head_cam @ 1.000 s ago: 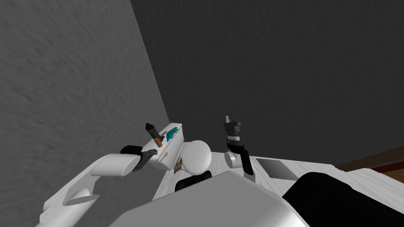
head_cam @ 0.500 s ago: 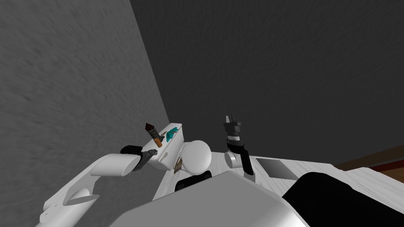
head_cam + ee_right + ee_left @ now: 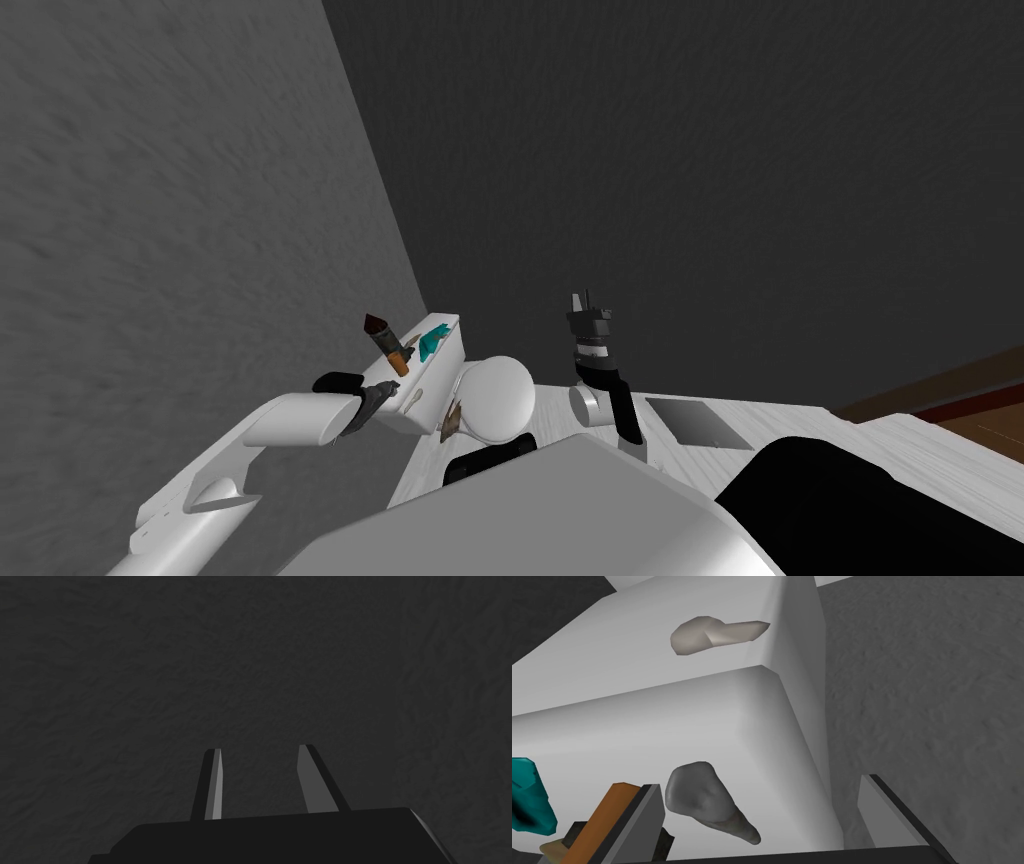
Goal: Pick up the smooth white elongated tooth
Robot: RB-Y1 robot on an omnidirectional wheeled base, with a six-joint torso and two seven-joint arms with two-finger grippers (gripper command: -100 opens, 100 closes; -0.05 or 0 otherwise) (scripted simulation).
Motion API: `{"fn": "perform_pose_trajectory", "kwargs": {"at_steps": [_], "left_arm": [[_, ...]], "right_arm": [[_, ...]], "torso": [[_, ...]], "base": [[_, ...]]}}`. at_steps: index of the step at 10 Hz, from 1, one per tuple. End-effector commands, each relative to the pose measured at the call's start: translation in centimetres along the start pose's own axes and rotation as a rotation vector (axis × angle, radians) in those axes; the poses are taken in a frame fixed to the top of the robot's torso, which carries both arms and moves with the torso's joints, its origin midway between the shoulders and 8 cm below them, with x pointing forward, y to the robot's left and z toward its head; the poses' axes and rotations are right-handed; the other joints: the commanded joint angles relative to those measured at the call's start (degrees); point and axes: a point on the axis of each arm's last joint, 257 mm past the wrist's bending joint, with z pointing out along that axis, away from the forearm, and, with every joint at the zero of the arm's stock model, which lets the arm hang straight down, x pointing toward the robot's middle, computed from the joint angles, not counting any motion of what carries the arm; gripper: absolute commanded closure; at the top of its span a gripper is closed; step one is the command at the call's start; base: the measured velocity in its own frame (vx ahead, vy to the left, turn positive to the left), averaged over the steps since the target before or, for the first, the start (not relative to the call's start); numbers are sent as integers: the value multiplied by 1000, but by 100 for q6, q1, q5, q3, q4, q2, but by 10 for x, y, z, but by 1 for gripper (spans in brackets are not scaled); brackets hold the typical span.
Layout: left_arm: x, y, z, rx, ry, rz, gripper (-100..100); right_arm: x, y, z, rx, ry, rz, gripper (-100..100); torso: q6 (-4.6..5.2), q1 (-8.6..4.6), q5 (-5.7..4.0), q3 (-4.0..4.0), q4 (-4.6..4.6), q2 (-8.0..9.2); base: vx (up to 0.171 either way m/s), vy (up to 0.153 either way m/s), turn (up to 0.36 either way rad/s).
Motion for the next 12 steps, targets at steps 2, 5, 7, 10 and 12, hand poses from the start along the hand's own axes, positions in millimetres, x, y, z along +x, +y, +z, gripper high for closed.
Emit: {"fn": "perform_pose_trajectory", "kwargs": {"at_steps": [2,5,7,10,12], "left_arm": [[0,0,1,2,-1,0,100],[-2,-6,-2,16,-7,1,100],[-2,-6,-2,17,-7,1,0],[-1,-5,-19,7,3,14,100],[-2,-6,-16,7,2,12,0]], "right_arm": [[0,0,0,0,0,0,0],[0,0,0,0,0,0,0],[0,0,0,0,0,0,0],[0,0,0,0,0,0,0],[0,0,0,0,0,0,0]], "torso": [[-1,-2,-1,1,0,1],[-21,31,16,-7,-19,6],[-22,34,17,-9,-20,3],[-25,27,13,-6,-19,8],[-23,29,15,-8,-21,5]], "base": [[1,4,-13],[-1,1,-2],[0,0,0],[-4,-16,70],[-1,-4,6]]}}
